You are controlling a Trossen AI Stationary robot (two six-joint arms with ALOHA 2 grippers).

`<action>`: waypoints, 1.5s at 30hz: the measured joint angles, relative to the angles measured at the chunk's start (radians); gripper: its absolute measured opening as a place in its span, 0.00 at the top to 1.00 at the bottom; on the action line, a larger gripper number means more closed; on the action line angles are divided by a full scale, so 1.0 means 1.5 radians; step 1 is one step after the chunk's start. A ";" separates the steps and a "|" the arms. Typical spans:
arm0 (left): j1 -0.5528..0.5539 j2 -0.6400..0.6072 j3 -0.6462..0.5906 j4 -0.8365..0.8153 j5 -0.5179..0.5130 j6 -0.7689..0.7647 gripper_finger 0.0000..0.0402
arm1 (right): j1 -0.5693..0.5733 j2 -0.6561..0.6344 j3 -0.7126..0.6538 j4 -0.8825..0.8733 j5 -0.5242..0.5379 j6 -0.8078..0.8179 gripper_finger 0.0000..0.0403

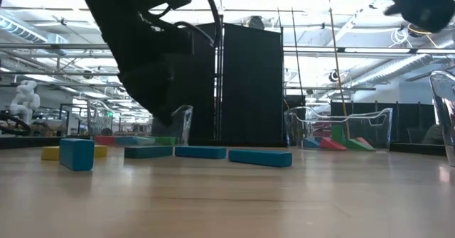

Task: Sort blocks by size
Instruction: Put the blue rectangular block into the bottom right transparent bin

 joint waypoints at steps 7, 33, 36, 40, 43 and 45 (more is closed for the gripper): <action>-0.003 0.000 0.000 0.002 0.071 -0.096 0.53 | -0.001 0.002 0.000 0.058 0.076 -0.098 0.78; -0.003 0.072 -0.018 0.029 0.099 -0.222 0.33 | -0.001 0.067 0.000 0.081 0.087 -0.081 0.78; 0.003 0.075 -0.017 0.029 0.122 -0.209 0.34 | -0.001 0.067 0.000 0.081 0.087 -0.082 0.78; 0.004 0.076 -0.017 0.032 0.138 -0.157 0.39 | -0.001 0.067 0.000 0.081 0.102 -0.082 0.78; 0.002 0.077 -0.017 0.034 0.140 -0.120 0.47 | -0.001 0.068 0.000 0.081 0.114 -0.100 0.78; -0.001 0.077 -0.017 0.036 0.133 -0.105 0.54 | -0.001 0.077 0.000 0.080 0.115 -0.118 0.78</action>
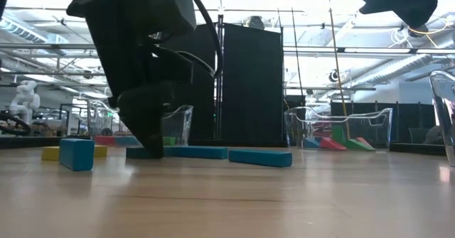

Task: Sort blocks by size
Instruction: Put the blue rectangular block into the bottom right transparent bin

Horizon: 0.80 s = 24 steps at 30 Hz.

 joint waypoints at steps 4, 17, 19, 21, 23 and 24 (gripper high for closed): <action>-0.008 0.001 -0.001 -0.002 -0.023 0.031 0.69 | -0.002 0.037 0.000 0.000 0.012 0.001 0.78; -0.014 0.001 -0.001 -0.005 -0.038 0.052 0.75 | -0.062 0.177 0.000 0.033 -0.016 0.004 0.78; -0.014 0.002 0.004 -0.007 -0.041 0.065 0.75 | -0.074 0.190 0.000 0.035 -0.041 0.004 0.78; -0.014 0.003 0.010 -0.009 -0.047 0.072 0.75 | -0.084 0.199 0.000 0.039 -0.049 0.004 0.78; -0.014 0.004 0.016 -0.011 -0.049 0.088 0.75 | -0.091 0.207 0.000 0.039 -0.050 0.004 0.78; -0.013 0.004 0.017 -0.011 -0.049 0.098 0.75 | -0.093 0.209 0.000 0.040 -0.050 0.004 0.78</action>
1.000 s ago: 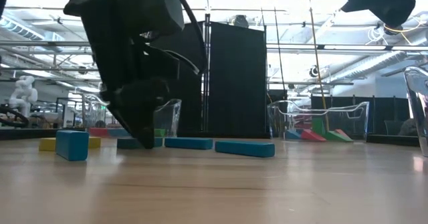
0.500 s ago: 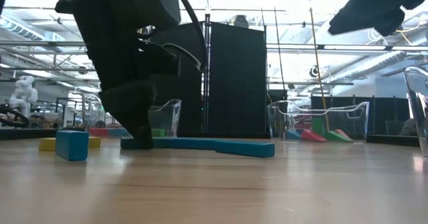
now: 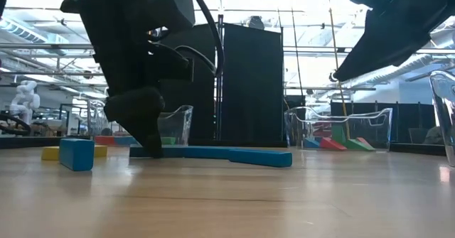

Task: Sort blocks by size
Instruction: Put the blue rectangular block into the bottom right transparent bin

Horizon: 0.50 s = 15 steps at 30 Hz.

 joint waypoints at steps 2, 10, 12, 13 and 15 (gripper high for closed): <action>0.000 0.000 0.001 0.002 -0.001 0.033 0.75 | -0.004 0.001 0.000 0.000 -0.002 -0.006 0.78; 0.000 0.000 0.001 0.023 -0.002 0.052 0.75 | -0.019 0.001 0.000 0.079 0.007 -0.199 0.78; 0.001 0.000 0.001 0.027 -0.002 0.052 0.75 | -0.021 0.001 0.000 0.095 0.006 -0.237 0.78; 0.001 0.000 0.001 0.028 -0.002 0.052 0.75 | -0.022 0.001 0.000 0.099 0.006 -0.250 0.78; 0.001 0.000 0.001 0.029 -0.002 0.052 0.75 | -0.024 0.001 0.000 0.112 0.004 -0.271 0.78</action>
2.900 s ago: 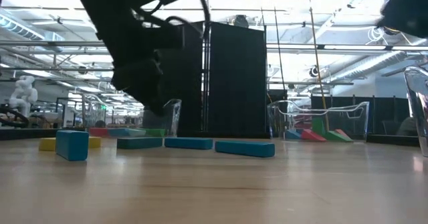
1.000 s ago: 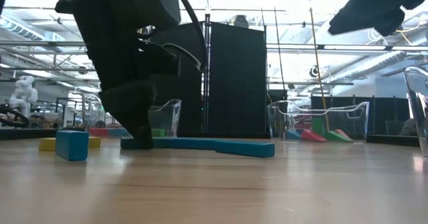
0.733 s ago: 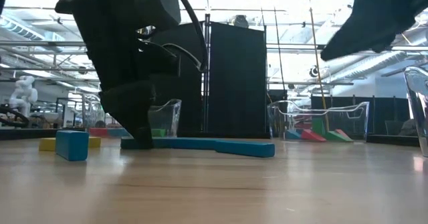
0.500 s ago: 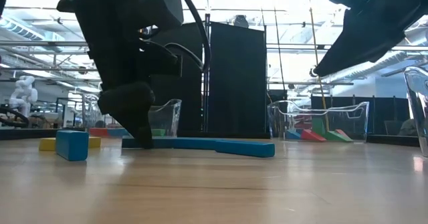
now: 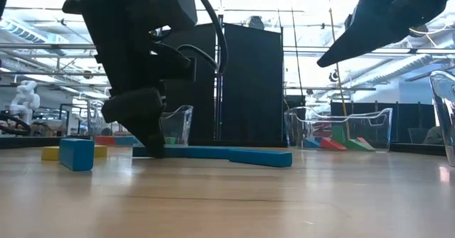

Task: Sort blocks by size
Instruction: Put the blue rectangular block into the bottom right transparent bin

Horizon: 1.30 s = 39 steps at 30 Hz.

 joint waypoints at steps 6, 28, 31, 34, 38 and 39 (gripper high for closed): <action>0.001 0.000 0.000 0.004 0.005 -0.020 0.75 | -0.001 0.000 0.000 0.003 -0.005 -0.034 0.78; 0.002 -0.001 0.002 0.026 0.055 0.005 0.75 | -0.001 0.015 0.000 0.068 -0.076 -0.334 0.77; 0.001 -0.001 0.002 0.037 0.069 0.006 0.75 | -0.003 0.043 0.000 0.116 -0.090 -0.395 0.74; 0.000 -0.001 0.002 0.044 0.076 0.021 0.75 | -0.007 0.079 0.000 0.156 -0.090 -0.442 0.69; -0.001 -0.002 0.002 0.051 0.097 0.040 0.75 | -0.018 0.121 0.000 0.213 -0.088 -0.495 0.61; -0.001 -0.002 0.003 0.052 0.102 0.041 0.75 | -0.020 0.131 0.000 0.230 -0.088 -0.508 0.60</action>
